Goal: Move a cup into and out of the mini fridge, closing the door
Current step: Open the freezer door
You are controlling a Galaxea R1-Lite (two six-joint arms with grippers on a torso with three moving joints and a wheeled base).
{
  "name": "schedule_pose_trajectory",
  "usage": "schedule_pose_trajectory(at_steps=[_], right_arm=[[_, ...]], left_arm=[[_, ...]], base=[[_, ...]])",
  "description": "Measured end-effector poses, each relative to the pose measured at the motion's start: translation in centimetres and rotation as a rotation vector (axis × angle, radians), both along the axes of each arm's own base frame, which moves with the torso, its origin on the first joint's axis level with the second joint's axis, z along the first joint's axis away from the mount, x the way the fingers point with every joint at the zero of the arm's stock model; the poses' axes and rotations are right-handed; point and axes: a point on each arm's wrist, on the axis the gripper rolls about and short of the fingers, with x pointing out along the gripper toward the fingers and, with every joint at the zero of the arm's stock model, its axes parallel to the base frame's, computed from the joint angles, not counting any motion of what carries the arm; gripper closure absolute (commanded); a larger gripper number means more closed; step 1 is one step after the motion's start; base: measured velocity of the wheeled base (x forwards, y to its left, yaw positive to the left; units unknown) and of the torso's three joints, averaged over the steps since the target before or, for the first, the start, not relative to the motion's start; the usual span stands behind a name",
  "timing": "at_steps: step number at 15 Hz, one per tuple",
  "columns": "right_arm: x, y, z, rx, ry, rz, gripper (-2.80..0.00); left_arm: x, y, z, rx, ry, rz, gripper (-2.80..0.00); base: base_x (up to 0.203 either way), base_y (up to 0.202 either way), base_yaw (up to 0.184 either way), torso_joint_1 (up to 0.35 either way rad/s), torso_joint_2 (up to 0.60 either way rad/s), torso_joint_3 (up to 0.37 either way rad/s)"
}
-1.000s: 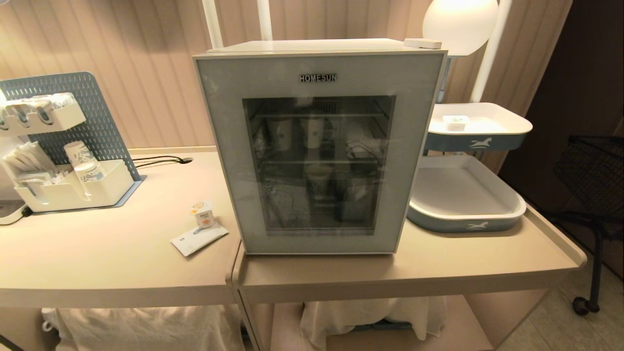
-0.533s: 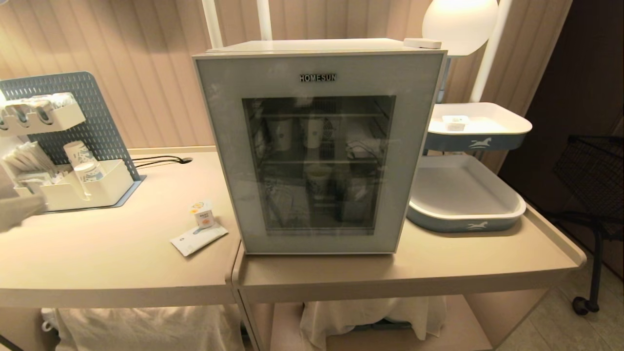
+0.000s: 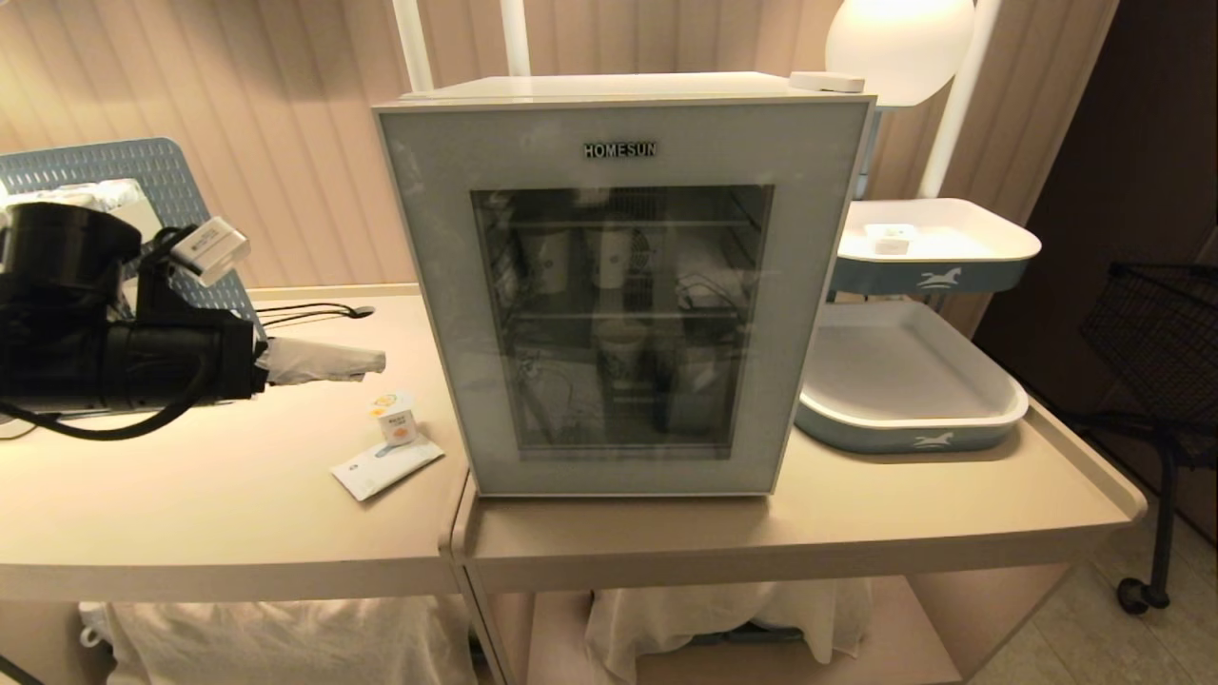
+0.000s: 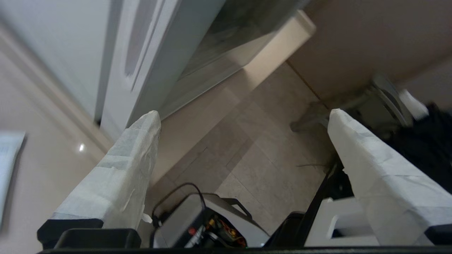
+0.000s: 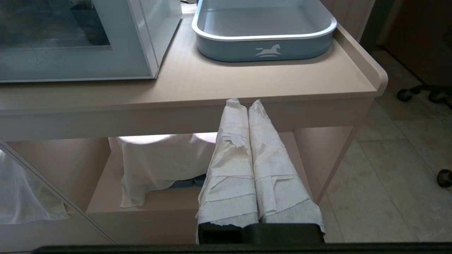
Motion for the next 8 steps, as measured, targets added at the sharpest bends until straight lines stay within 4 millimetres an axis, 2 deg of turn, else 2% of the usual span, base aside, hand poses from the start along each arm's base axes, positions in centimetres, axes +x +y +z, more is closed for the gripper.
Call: schedule_pose_trajectory(at_steps=[3,8], right_arm=[[0.0,0.0,0.0,0.0,0.001,0.001,0.0],[0.0,0.0,0.0,0.003,0.0,0.001,0.0]], left_arm=[[2.8,1.2,-2.4,-0.082,-0.132,-0.19,-2.8],[5.4,1.0,-5.4,-0.092,-0.159,-0.251,-2.8]], base=[[0.0,0.0,0.0,0.0,0.0,0.0],[0.0,0.0,0.0,0.0,0.0,0.0]])
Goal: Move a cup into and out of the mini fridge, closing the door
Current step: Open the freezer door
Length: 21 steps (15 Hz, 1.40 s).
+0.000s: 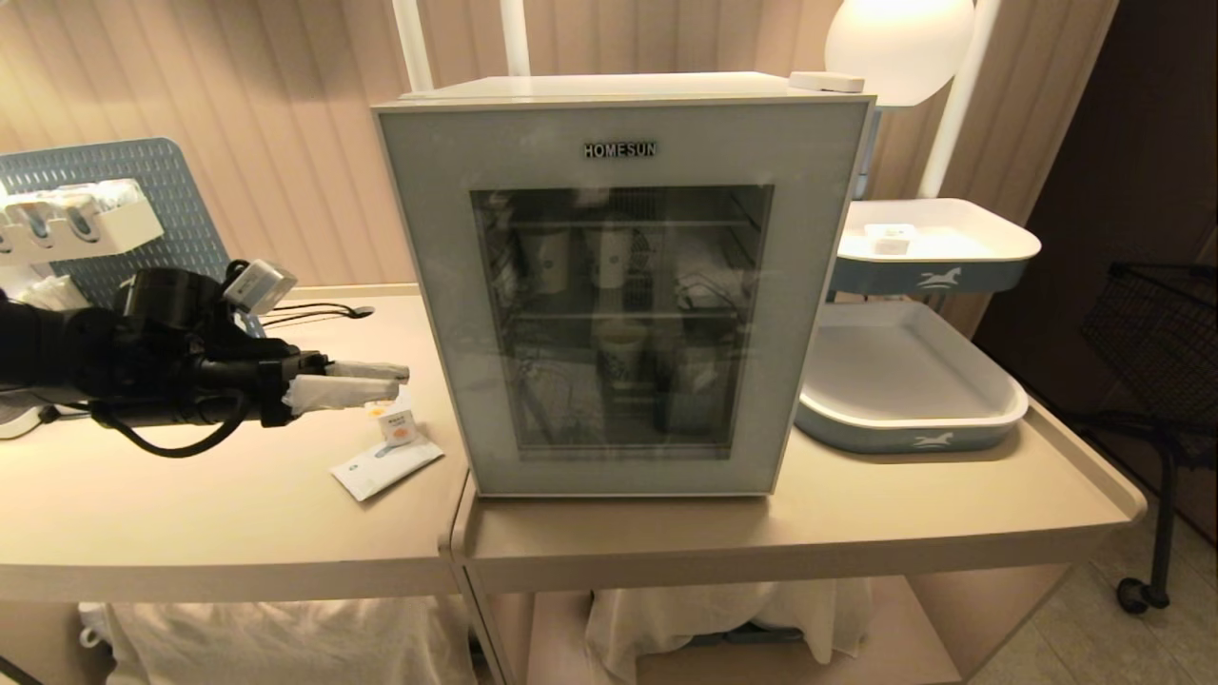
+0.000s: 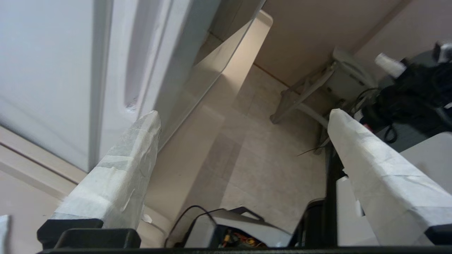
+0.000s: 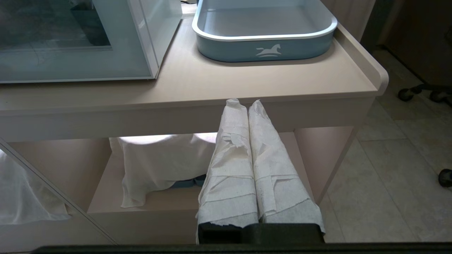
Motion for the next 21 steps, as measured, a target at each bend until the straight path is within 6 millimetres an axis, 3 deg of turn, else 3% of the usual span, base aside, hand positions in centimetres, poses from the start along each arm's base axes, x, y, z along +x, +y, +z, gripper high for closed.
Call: schedule_pose_trajectory(at_steps=[4,10,13,21], right_arm=[[0.0,0.0,0.0,0.002,0.0,-0.002,0.0],[0.0,0.0,0.0,0.002,0.0,-0.001,0.0],[0.0,0.0,0.0,0.003,0.0,0.0,0.0],[0.0,0.0,0.0,0.003,0.001,-0.001,0.0]], left_arm=[[2.2,-0.9,-0.8,0.016,-0.05,-0.038,-2.8],[3.0,-1.2,-0.1,0.062,-0.143,-0.018,-2.8],[3.8,-2.6,0.1,0.088,-0.201,-0.021,-2.8],[4.2,-6.3,0.4,0.075,-0.155,-0.085,-2.8]], base=[[0.0,0.0,0.0,0.0,0.0,0.0],[0.0,0.0,0.0,0.0,0.0,0.0],[0.0,0.0,0.0,0.0,0.0,0.0],[0.0,0.0,0.0,0.0,0.0,0.0]])
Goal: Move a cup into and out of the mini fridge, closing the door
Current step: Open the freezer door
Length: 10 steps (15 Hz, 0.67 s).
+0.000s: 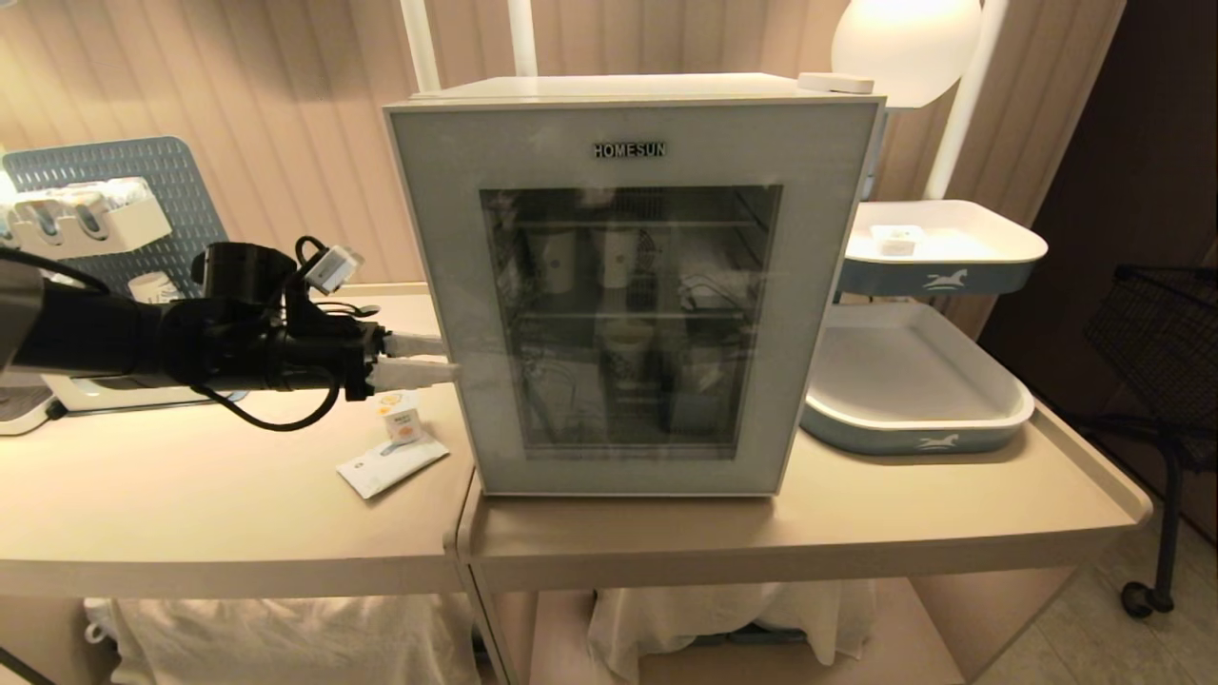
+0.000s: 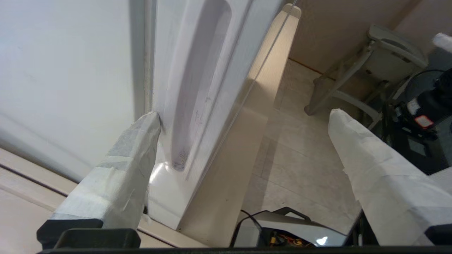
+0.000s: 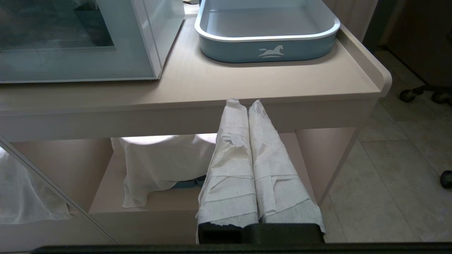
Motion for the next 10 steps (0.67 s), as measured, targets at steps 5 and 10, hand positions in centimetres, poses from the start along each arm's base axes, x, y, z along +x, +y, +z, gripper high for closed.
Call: schedule_pose_trajectory(at_steps=[5,10], right_arm=[[0.0,0.0,0.0,0.0,0.0,0.001,0.0],[0.0,0.0,0.0,0.0,0.001,0.001,0.0]], left_arm=[[0.1,-0.3,-1.0,0.073,-0.055,0.095,-2.8],[-1.0,-0.1,-1.6,0.029,0.032,0.072,-2.8]], base=[[0.0,0.0,0.0,0.0,0.0,0.0],[0.0,0.0,0.0,0.0,0.0,0.0]])
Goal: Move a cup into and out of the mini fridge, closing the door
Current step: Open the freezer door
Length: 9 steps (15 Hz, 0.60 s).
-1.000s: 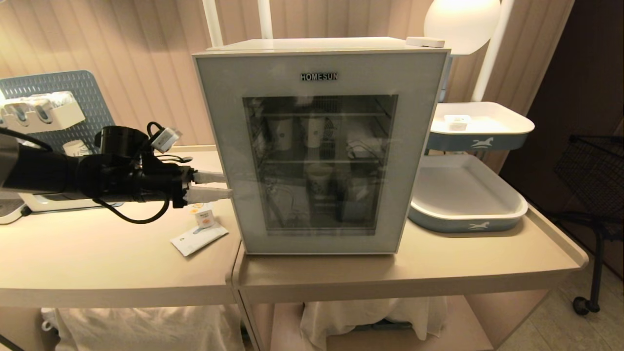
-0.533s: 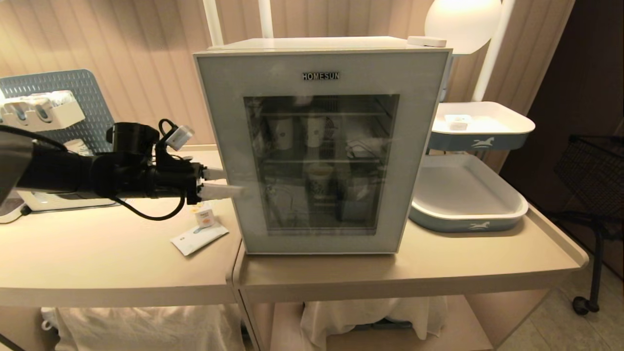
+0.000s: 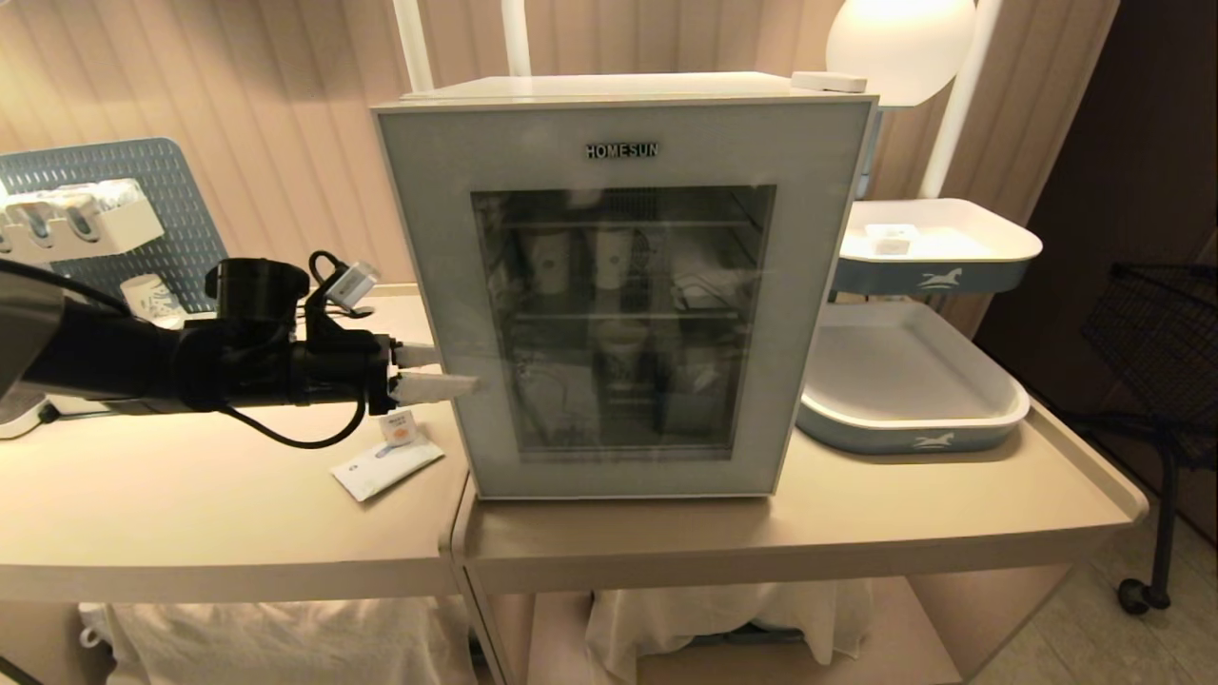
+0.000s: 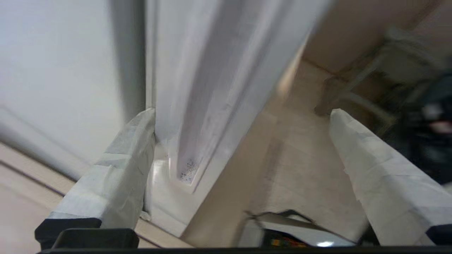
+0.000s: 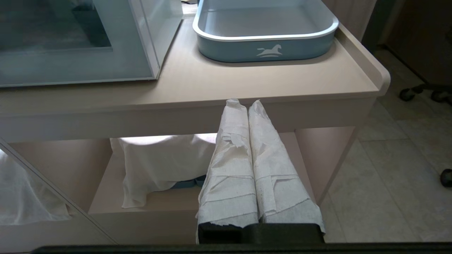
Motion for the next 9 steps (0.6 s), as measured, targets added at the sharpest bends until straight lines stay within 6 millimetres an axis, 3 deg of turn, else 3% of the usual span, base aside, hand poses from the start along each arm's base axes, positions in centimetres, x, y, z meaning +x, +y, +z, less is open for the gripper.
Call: schedule_pose_trajectory(at_steps=[6,9], right_arm=[[0.0,0.0,0.0,0.0,0.0,-0.001,0.0],[0.0,0.0,0.0,0.0,0.0,0.0,0.0]], left_arm=[[-4.4,0.0,2.4,-0.111,0.072,-0.121,-2.8],[-7.7,0.0,3.4,-0.123,0.061,-0.145,-2.8]], base=[[0.0,0.0,0.0,0.0,0.0,0.0],[0.0,0.0,0.0,0.0,0.0,0.0]])
